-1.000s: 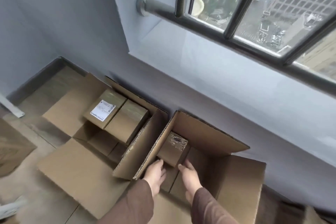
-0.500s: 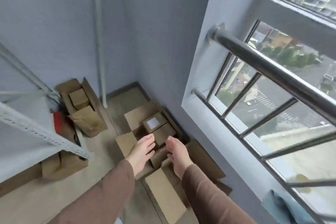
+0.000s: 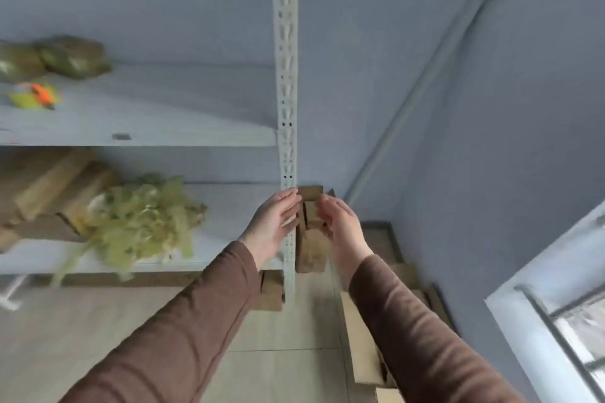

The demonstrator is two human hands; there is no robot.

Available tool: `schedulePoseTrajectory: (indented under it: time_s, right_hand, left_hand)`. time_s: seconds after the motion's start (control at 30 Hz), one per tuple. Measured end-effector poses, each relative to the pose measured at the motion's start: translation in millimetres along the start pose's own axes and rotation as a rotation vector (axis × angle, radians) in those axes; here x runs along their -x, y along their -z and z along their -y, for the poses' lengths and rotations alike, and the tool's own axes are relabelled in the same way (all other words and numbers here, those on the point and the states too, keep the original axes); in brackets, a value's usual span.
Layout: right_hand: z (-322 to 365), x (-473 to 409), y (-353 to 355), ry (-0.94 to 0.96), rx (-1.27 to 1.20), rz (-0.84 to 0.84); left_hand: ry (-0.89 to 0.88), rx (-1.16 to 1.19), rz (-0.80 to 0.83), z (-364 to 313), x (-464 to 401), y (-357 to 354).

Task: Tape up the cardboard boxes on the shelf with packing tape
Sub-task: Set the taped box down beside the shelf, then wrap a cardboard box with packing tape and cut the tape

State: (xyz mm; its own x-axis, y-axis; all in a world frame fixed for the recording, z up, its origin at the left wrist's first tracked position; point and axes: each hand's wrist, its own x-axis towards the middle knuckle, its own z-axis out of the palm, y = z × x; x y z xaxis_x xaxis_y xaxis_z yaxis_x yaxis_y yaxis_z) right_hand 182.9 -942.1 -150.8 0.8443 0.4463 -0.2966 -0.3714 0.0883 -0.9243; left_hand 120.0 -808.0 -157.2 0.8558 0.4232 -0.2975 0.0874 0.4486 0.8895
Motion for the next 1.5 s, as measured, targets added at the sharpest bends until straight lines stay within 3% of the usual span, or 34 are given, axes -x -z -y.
schedulePoseTrajectory:
  time_s: [0.2,0.47,0.77,1.0,1.5]
  right_hand:
    - [5,-1,-218,0.093,0.006,0.203]
    - [15,1,-408,0.168,0.043,0.365]
    - [20,-67,-540,0.2,0.081,0.454]
    - [40,-170,-650,0.211,0.088,0.457]
    - [36,-312,-818,0.104,0.096,0.427]
  left_hand:
    - [-0.219,0.062,-0.167,-121,36,191]
    - [-0.372,0.081,-0.3,-225,61,360]
    - [-0.448,0.054,-0.327,-317,25,467]
    - [-0.499,0.0,-0.354,-408,-61,548]
    - [-0.435,-0.36,-0.389,-540,-228,710]
